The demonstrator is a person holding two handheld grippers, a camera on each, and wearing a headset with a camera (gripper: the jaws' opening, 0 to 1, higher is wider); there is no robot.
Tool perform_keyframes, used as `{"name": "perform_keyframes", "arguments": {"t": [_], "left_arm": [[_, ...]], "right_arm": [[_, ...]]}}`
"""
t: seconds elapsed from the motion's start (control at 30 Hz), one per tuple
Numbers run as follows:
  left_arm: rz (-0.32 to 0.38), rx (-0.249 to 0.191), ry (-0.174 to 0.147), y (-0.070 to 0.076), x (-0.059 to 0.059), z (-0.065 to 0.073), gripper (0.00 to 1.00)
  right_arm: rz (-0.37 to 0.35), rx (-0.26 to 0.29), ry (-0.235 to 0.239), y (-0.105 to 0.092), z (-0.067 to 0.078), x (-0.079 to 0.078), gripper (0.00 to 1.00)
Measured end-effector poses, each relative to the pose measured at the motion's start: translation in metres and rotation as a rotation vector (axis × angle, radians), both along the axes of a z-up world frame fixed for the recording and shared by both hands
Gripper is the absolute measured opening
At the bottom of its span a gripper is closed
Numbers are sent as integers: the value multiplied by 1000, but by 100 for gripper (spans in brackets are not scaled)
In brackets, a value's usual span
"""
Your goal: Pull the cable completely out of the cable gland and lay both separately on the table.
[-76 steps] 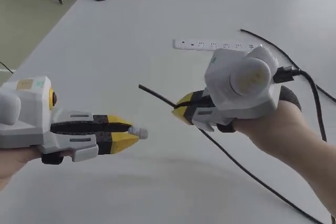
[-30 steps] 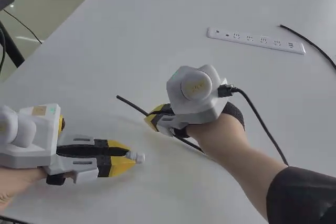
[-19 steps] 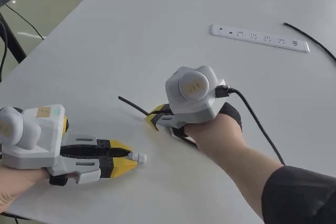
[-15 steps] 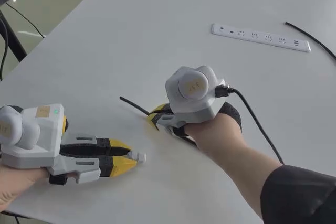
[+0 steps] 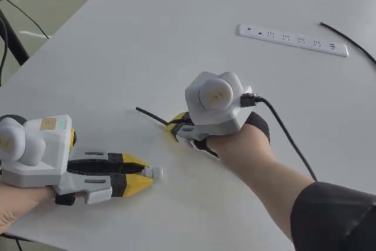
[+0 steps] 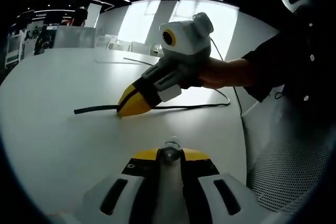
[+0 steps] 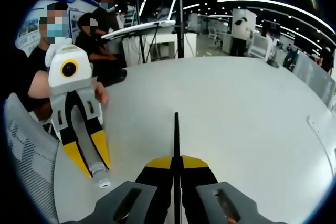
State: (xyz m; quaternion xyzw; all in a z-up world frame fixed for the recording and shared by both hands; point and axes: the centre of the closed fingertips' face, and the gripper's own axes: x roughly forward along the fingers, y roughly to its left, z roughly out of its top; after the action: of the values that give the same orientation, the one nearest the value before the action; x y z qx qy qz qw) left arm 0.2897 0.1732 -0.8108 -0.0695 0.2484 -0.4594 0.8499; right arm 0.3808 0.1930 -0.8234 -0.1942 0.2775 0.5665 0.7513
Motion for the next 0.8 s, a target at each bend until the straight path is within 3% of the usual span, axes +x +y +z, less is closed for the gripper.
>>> {"name": "perform_keyframes", "arguments": {"t": [0.07,0.17,0.23,0.27,0.33,0.4,0.5,0.57,0.63,0.8], "left_arm": [[-5,6,-1,1,0,0,16],[18,-2,16,1,2,0,16],[31,-29,41,0,3,2,23],[32,-78,58,-3,3,8,29],[35,-60,33,-2,5,8,38],[34,-52,33,-2,5,8,35],[41,-56,24,-2,6,10,37],[54,-76,30,-2,6,14,41],[80,-109,9,-1,10,22,48],[89,-93,-1,1,11,24,51]], "right_arm": [[-2,1,2,0,0,0,0],[-7,26,43,2,1,-5,4],[-4,28,46,3,1,-5,7],[-4,22,39,3,1,-5,7],[-2,25,40,3,1,-6,9],[-6,29,45,4,2,-6,13],[-14,22,43,2,2,-6,19],[-11,15,31,-1,1,-5,21],[-20,15,32,-5,2,-5,24],[-43,25,18,-14,9,-2,29]]}}
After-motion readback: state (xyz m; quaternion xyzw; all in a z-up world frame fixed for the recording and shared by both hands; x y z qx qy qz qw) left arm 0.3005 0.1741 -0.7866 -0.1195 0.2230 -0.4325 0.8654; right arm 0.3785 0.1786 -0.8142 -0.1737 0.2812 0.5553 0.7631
